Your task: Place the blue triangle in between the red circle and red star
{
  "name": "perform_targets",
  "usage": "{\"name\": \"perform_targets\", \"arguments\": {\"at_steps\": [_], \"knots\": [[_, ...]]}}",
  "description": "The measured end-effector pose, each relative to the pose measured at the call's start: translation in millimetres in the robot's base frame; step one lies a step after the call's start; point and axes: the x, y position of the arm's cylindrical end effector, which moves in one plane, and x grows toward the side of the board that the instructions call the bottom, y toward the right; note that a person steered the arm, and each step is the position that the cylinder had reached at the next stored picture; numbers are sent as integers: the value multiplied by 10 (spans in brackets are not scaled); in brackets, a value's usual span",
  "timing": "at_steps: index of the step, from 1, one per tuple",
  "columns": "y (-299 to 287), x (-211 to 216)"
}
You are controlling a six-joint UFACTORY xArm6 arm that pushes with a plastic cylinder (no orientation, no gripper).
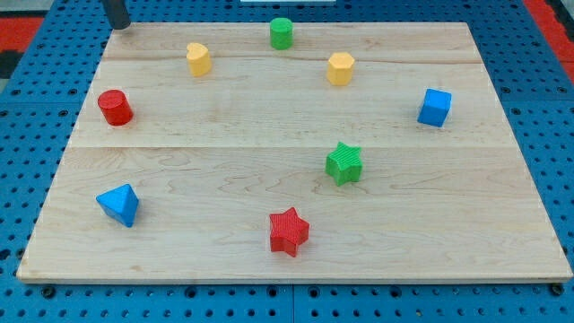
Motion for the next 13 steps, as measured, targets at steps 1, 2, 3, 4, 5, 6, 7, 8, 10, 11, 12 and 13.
{"name": "perform_targets", "arguments": {"at_steps": [1,2,3,4,5,6,7,8,10,11,12,13], "knots": [[-119,-2],[-207,2],[-354,10],[-360,28],[-359,36],[-359,36],[-359,135],[-356,1009],[-352,2102],[-325,3194],[-134,3576],[218,3585]]}}
